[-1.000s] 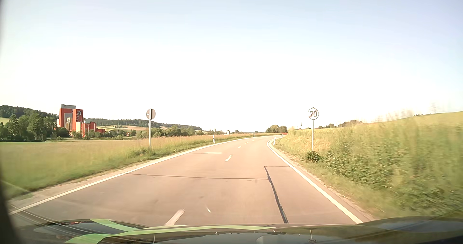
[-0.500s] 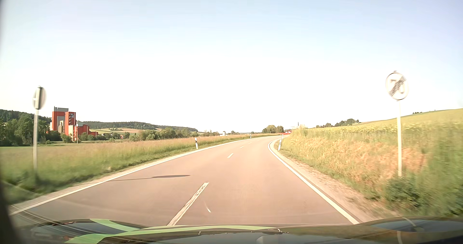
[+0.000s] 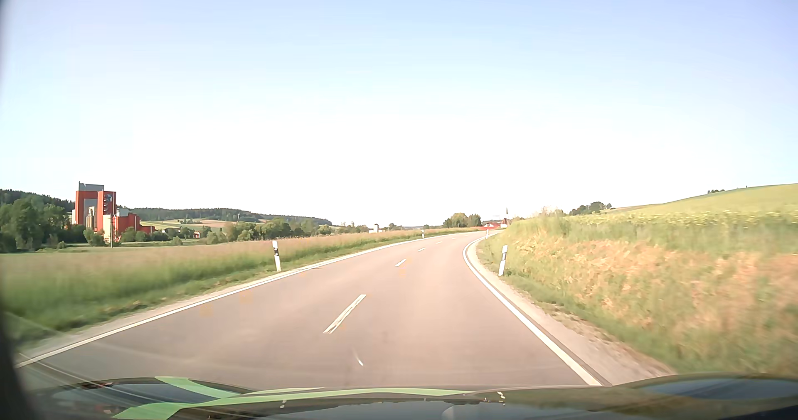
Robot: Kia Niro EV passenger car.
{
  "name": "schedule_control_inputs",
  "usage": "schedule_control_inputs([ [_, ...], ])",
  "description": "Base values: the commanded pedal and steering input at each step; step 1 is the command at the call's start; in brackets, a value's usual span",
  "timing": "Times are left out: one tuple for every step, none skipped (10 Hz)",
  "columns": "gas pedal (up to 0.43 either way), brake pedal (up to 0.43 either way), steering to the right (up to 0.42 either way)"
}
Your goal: Follow the waypoints while adhering to traffic rules and regulations
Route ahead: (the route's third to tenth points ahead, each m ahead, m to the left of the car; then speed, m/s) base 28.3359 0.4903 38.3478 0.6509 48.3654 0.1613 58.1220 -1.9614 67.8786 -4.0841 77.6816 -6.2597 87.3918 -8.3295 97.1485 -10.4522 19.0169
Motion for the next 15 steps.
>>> schedule_control_inputs([
  [0.110, 0.000, 0.008],
  [0.110, 0.000, 0.008],
  [0.110, 0.000, 0.008],
  [0.110, 0.000, 0.008],
  [0.110, 0.000, 0.008],
  [0.110, 0.000, 0.009],
  [0.110, 0.000, 0.010],
  [0.110, 0.000, 0.011],
  [0.110, 0.000, 0.012],
  [0.110, 0.000, 0.014],
  [0.098, 0.000, 0.017],
  [0.098, 0.000, 0.018],
  [0.098, 0.000, 0.018],
  [0.098, 0.000, 0.018],
  [0.098, 0.000, 0.018],
])
